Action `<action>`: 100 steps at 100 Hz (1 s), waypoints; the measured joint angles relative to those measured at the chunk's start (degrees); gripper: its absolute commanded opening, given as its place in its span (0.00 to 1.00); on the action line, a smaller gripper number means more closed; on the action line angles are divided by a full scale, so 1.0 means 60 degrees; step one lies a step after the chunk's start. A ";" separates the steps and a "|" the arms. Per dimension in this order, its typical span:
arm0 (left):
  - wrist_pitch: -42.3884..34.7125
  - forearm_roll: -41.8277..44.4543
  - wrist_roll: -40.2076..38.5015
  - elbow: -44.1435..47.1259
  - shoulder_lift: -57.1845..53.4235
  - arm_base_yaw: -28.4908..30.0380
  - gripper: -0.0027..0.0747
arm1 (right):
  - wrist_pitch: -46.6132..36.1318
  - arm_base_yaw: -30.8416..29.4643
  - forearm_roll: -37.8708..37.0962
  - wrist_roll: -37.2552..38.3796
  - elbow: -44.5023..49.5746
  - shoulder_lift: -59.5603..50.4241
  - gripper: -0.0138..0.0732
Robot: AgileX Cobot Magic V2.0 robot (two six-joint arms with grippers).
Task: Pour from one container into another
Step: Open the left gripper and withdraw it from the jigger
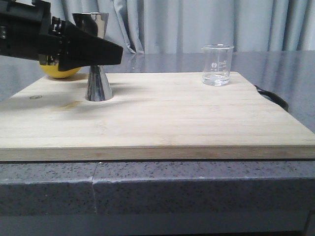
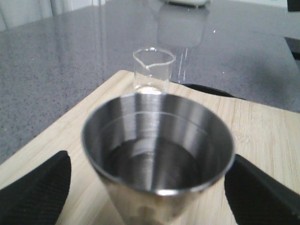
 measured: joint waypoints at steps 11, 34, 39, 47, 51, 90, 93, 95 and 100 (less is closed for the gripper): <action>-0.0926 0.1224 -0.1319 0.0000 -0.0784 0.0000 0.89 | 0.0000 0.0000 0.0000 0.0000 0.0000 0.0000 0.83; -0.2521 0.4588 -0.5431 0.0000 -0.3245 0.0000 0.89 | 0.0354 0.0000 0.0240 0.0000 0.0000 -0.0018 0.83; -0.2704 0.5800 -0.6849 0.0000 -0.3933 0.0000 0.89 | 0.0745 0.0000 0.0392 0.0000 -0.0028 -0.0033 0.83; -0.2811 0.7568 -0.8985 0.0000 -0.4872 0.0000 0.89 | 0.1712 0.0000 0.0604 0.0000 -0.0204 -0.0071 0.83; -0.2811 0.8563 -1.0236 0.0000 -0.5357 0.0000 0.89 | 0.2253 0.0000 0.0728 0.0000 -0.0342 -0.0071 0.83; -0.0988 1.5513 -1.8649 0.0000 -0.8340 0.0000 0.89 | 0.6861 0.0000 0.3419 -0.2792 -0.1876 -0.0175 0.83; -0.0927 1.5821 -1.9043 0.0000 -0.8484 0.0000 0.89 | 0.6876 0.0000 0.3531 -0.2912 -0.1899 -0.0287 0.83; -0.0878 1.5976 -1.9263 0.0020 -0.8567 0.0000 0.89 | 0.6859 0.0000 0.3598 -0.2963 -0.1918 -0.0345 0.83; -0.0833 1.6249 -1.9713 0.0075 -0.8748 0.0000 0.89 | 0.6747 0.0000 0.3704 -0.2982 -0.1916 -0.0663 0.83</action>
